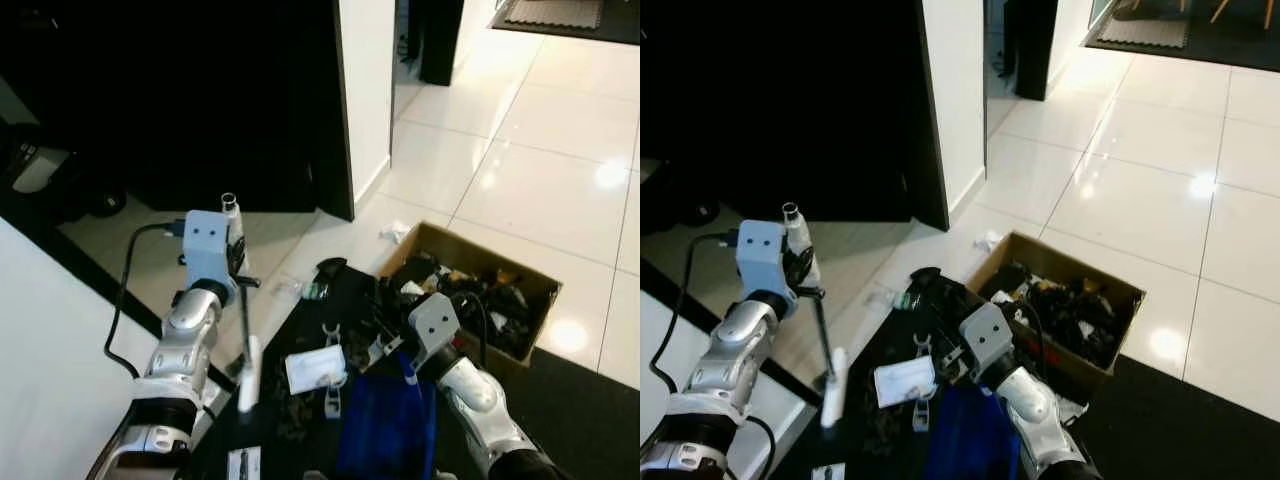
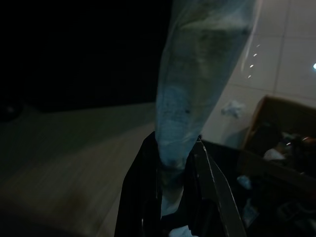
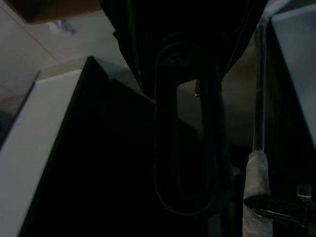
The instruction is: Sweep floor
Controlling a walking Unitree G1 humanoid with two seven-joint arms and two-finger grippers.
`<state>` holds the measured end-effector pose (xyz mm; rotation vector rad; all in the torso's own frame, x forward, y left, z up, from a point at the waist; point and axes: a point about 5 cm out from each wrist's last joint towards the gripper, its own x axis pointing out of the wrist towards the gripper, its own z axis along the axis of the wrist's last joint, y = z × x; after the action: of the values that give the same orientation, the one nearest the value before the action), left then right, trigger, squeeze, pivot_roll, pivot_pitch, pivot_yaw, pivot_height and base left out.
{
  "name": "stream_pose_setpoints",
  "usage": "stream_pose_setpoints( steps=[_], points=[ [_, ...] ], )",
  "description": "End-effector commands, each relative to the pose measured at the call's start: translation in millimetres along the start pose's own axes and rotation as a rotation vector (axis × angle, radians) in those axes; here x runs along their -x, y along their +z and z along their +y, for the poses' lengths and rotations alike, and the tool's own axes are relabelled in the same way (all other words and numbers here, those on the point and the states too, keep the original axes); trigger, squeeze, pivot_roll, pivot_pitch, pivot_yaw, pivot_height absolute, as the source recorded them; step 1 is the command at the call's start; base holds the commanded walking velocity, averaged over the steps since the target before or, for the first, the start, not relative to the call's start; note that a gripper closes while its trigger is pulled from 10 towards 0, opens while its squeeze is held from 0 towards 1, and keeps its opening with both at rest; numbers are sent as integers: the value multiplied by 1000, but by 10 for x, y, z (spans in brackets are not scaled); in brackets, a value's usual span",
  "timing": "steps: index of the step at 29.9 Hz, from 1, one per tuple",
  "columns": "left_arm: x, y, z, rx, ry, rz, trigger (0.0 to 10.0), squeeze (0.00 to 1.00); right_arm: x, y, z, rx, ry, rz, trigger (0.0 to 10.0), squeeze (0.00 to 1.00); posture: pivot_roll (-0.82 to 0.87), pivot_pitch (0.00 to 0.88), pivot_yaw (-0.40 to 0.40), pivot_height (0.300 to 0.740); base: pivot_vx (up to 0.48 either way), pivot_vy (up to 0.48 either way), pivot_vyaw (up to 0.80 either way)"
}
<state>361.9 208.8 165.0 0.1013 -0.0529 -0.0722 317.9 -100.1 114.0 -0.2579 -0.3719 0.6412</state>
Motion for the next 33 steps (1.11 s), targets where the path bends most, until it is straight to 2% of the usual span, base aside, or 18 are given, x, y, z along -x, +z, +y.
stream_pose_setpoints(
  steps=[1, 8, 10, 12, 16, 18, 20, 26, 29, 30, 33],
  points=[
    [58, 16, 207, -55, 47, -37, 10000, 0, 10, -39, 73, -2, 42, 8, 10000, 0, 128, 338, 144, 740, 0, 0, 0],
    [108, -116, 296, -27, 71, -21, 10000, 0, 1, -45, -18, 20, 15, 19, 10000, 0, 120, 362, 139, 740, 0, 0, 0],
    [119, -146, 308, -6, 75, -21, 10000, 0, -5, -44, -35, 21, 11, 21, 10000, 0, 121, 380, 140, 740, 0, 0, 0],
    [127, -172, 329, 68, 85, -34, 10000, 0, -20, -55, -71, 8, -3, 39, 10000, 0, 118, 410, 139, 740, 0, 0, 0],
    [124, -170, 335, 97, 85, -47, 10000, 0, -27, -66, -100, 7, -12, 53, 10000, 0, 113, 423, 137, 740, 0, 0, 0],
    [110, -162, 344, 122, 82, -57, 10000, 0, -48, -59, -156, 3, -27, 63, 10000, 0, 99, 451, 131, 740, 0, 0, 0],
    [81, -158, 346, 161, 74, -69, 10000, 0, -86, -22, -277, -1, -67, 65, 10000, 0, 67, 474, 117, 740, 0, 0, 0],
    [32, -177, 327, 244, 51, -79, 10000, 0, -83, 14, -423, -2, -92, 81, 10000, 0, 19, 478, 96, 740, 0, 0, 0],
    [13, -195, 322, 328, 33, -78, 10000, 0, -34, -51, -438, -37, -76, 132, 10000, 0, 4, 473, 92, 740, 0, 0, 0],
    [13, -195, 322, 328, 33, -78, 10000, 0, -34, -51, -438, -37, -76, 132, 10000, 0, 4, 473, 92, 740, 0, 0, 0],
    [-6, -219, 239, 500, -50, -82, 10000, 0, -60, -72, -436, -57, -74, 145, 10000, 0, 4, 464, 94, 740, 0, 0, 0]
  ],
)
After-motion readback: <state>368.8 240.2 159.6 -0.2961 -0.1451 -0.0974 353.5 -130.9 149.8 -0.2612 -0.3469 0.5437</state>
